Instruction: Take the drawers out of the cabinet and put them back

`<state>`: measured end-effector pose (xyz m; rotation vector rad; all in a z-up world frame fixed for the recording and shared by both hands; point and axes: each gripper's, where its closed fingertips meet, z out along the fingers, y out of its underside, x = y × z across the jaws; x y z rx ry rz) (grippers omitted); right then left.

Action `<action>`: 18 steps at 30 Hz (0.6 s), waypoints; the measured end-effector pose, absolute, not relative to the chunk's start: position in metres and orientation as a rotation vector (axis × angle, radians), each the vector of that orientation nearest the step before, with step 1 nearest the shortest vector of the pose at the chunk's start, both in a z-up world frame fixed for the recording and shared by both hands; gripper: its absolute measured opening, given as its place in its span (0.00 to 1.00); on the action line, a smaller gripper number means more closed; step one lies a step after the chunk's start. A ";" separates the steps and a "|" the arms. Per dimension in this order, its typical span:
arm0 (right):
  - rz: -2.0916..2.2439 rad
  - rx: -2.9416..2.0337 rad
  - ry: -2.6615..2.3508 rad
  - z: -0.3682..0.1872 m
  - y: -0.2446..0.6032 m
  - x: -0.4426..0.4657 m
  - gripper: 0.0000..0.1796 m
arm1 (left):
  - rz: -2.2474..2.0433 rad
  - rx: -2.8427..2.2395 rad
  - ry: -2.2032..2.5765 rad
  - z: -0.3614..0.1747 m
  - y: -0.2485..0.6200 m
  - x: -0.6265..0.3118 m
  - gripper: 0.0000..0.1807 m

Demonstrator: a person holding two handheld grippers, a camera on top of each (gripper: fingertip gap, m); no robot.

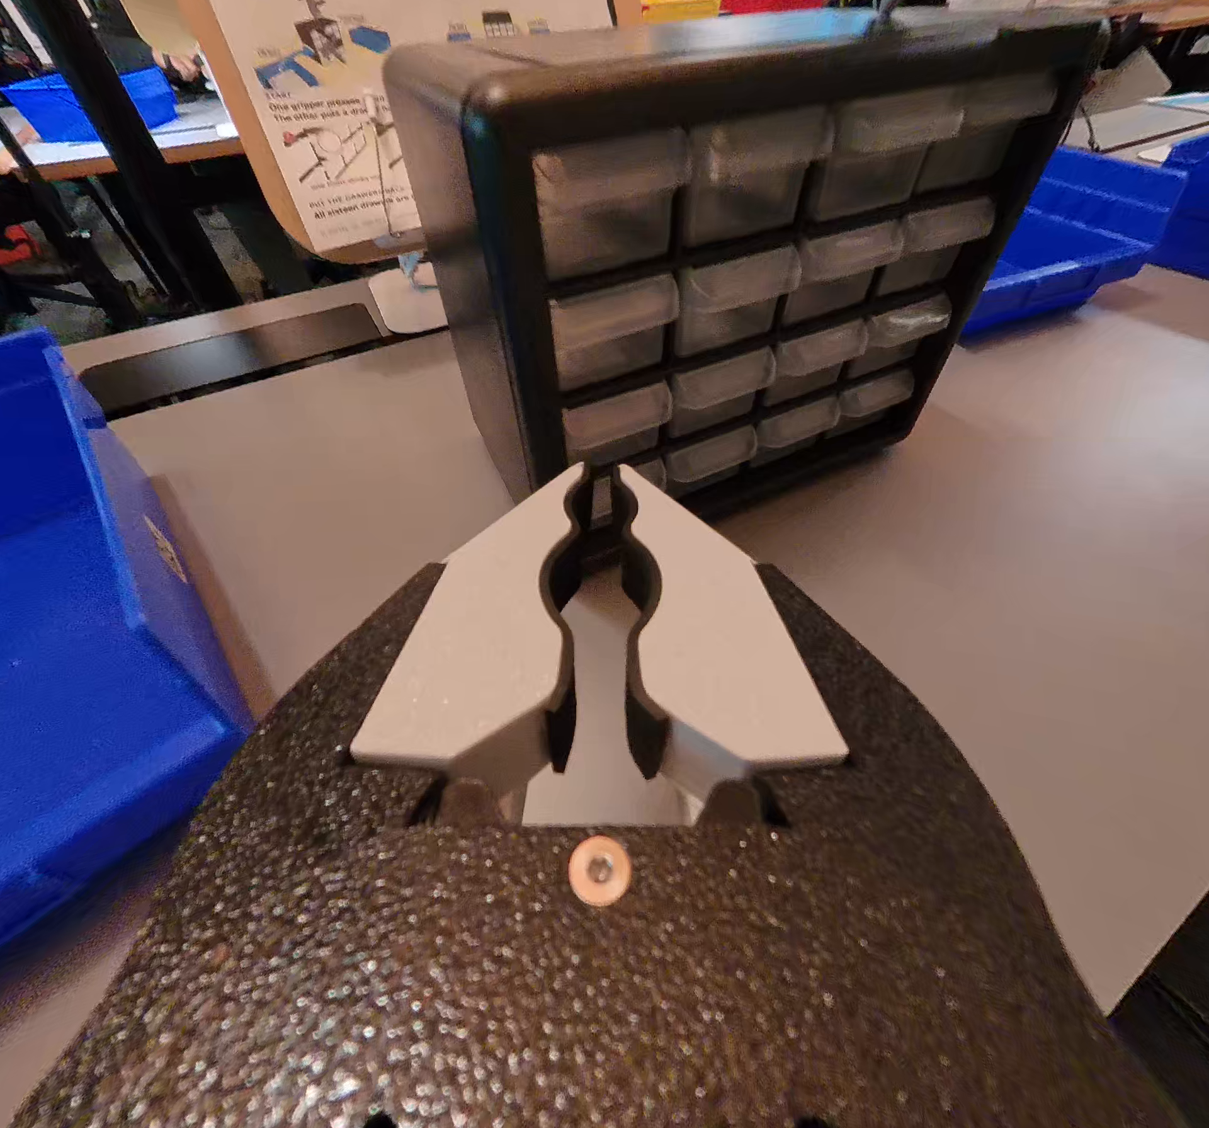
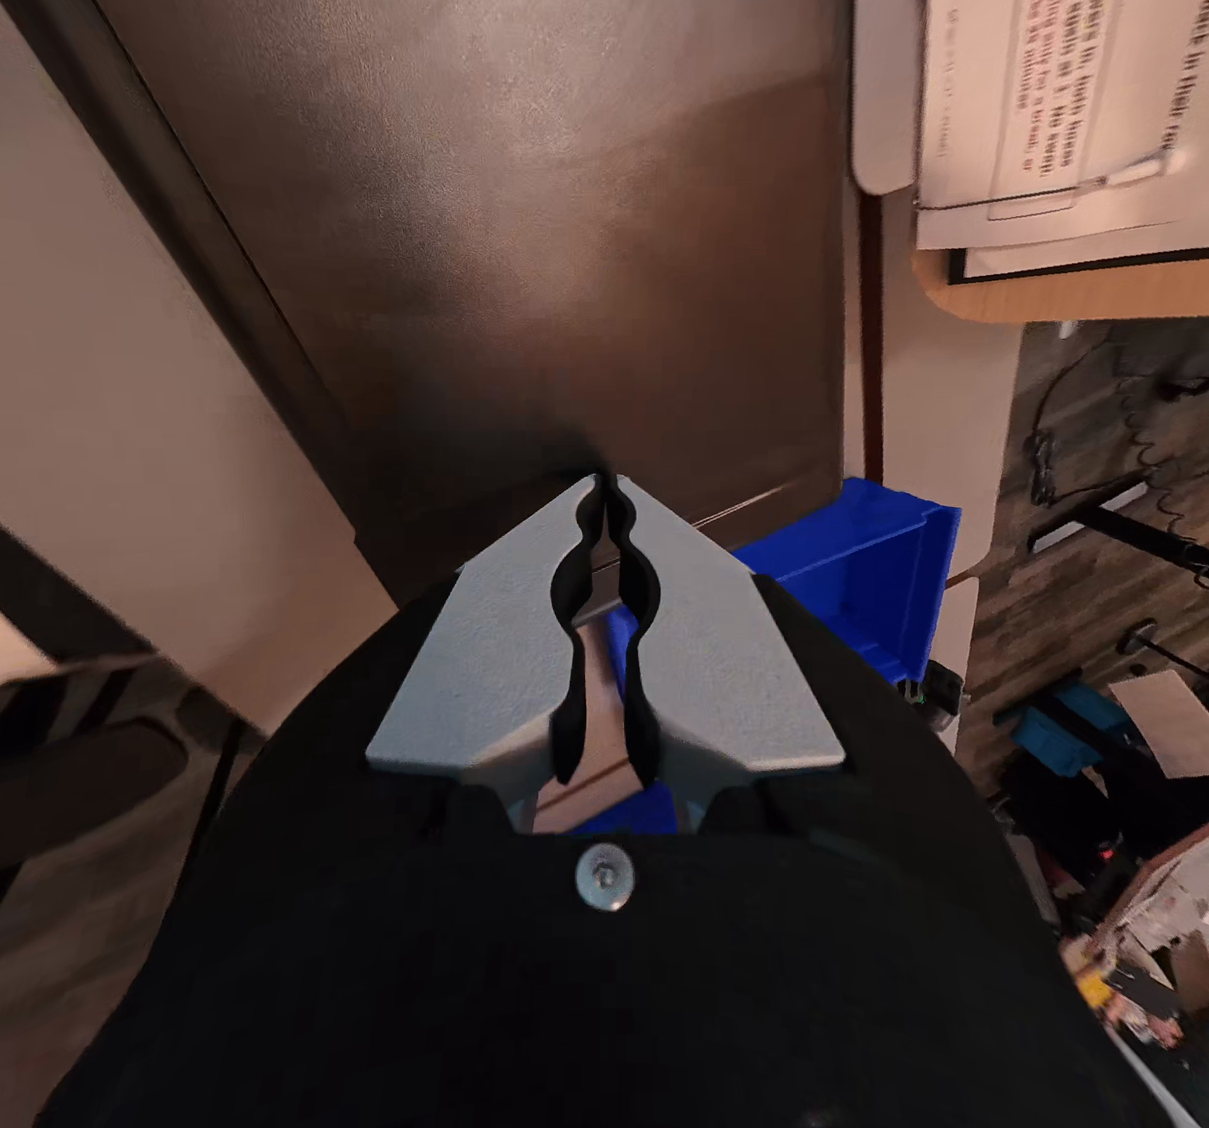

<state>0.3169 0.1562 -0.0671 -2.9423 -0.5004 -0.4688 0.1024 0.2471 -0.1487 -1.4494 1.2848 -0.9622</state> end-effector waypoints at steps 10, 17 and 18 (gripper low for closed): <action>-0.753 -2.005 0.125 -0.012 0.100 0.314 0.34 | -0.994 -1.406 1.360 -0.131 0.258 0.088 0.08; -0.511 -1.604 0.617 -0.103 0.022 0.306 0.46 | -1.068 -1.506 1.262 -0.132 0.279 0.108 0.24; -0.478 -1.558 0.668 -0.114 0.017 0.304 0.45 | -1.082 -1.522 1.208 -0.130 0.283 0.110 0.26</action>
